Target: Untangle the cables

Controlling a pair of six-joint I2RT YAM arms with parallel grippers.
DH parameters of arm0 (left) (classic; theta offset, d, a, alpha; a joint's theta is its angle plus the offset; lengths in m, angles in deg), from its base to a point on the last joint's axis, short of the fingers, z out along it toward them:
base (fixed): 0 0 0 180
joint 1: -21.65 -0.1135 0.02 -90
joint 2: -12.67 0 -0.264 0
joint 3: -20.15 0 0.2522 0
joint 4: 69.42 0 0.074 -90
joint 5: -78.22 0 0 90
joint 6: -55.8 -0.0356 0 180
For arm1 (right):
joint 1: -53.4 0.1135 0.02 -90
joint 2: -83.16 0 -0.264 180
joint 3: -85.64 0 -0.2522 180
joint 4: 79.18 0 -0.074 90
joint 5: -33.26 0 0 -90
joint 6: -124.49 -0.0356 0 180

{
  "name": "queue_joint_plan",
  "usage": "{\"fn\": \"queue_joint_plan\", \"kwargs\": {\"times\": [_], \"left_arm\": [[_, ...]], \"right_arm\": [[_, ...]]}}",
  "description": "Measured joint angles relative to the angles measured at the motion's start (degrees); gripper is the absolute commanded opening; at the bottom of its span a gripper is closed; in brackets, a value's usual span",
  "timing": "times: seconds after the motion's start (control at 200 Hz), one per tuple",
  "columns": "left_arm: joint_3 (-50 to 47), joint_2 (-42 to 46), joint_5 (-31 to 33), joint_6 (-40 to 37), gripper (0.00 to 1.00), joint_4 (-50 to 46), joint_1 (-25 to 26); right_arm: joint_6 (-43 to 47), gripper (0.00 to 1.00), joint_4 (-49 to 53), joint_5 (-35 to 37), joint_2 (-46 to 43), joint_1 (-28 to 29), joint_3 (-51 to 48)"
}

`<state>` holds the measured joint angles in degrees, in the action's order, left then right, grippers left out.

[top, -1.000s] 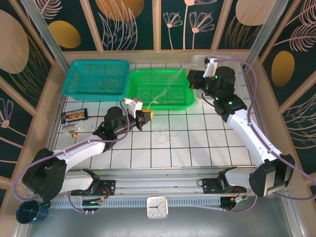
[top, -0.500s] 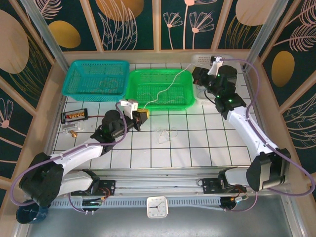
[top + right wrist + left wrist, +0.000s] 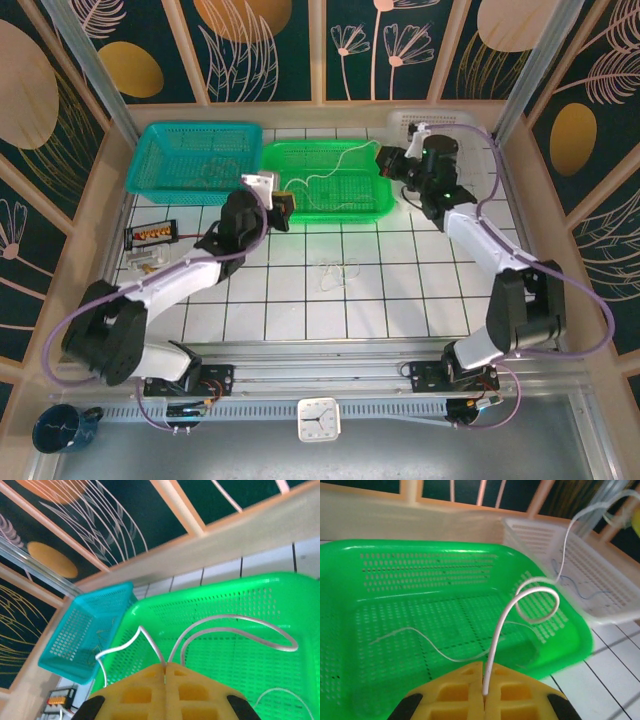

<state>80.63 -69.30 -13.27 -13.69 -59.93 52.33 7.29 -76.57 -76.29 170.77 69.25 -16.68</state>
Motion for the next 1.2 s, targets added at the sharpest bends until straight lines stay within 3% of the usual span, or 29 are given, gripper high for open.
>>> {"fn": "queue_joint_plan", "kwargs": {"times": [0.09,0.305,0.49,0.601,0.801,0.966,1.201], "left_arm": [[5.0,-5.1,-0.1,0.1,0.0,-2.2,-2.4],[13.6,-14.8,-0.2,-0.9,0.28,-7.9,-5.3],[16.3,-18.8,-1.4,-1.6,0.54,-10.6,-5.5],[17.6,-19.1,-2.1,-2.3,0.66,-12.0,-5.6],[19.0,-17.5,-2.6,-3.0,0.82,-13.1,-5.6],[18.7,-13.3,-3.3,-2.5,0.98,-13.6,-5.6],[10.6,-2.2,-4.7,-0.7,0.99,-12.4,-5.6]], "right_arm": [[-0.3,0.0,-0.3,-0.2,4.0,0.8,1.1],[-0.6,0.01,-0.9,-0.6,13.0,2.3,4.7],[-0.4,0.38,-0.7,-1.3,19.1,2.5,7.3],[-0.1,0.49,-0.1,-1.2,19.5,2.6,7.4],[1.6,0.51,0.9,-0.9,17.6,2.9,7.5],[3.8,0.51,2.0,0.0,10.8,4.7,5.5],[9.0,0.51,3.6,2.9,-0.3,13.6,-2.3]]}}
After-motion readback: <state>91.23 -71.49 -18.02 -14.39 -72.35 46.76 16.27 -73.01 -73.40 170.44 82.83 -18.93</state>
